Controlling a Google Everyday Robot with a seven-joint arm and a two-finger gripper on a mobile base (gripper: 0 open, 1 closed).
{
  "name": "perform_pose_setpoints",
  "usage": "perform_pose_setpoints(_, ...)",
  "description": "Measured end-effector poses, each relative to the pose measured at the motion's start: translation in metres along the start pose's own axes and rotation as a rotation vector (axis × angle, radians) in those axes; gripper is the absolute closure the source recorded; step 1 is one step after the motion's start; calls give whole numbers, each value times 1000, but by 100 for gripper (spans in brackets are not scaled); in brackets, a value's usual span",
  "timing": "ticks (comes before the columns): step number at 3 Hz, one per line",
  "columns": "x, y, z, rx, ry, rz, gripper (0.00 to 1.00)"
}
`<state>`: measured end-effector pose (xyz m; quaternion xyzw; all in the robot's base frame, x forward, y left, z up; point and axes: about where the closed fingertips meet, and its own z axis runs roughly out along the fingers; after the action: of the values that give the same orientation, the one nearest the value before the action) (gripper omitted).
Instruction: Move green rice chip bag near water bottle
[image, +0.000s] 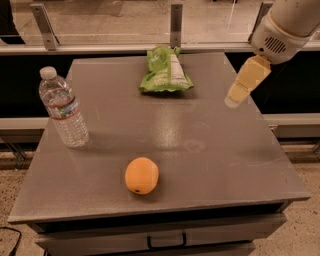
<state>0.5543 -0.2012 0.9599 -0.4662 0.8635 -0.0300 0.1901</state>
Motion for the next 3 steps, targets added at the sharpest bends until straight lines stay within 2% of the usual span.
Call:
perform_pose_setpoints(1, -19, -22, 14, 8, -20, 88, 0)
perform_pose_setpoints(3, -65, -55, 53, -21, -67, 230, 0)
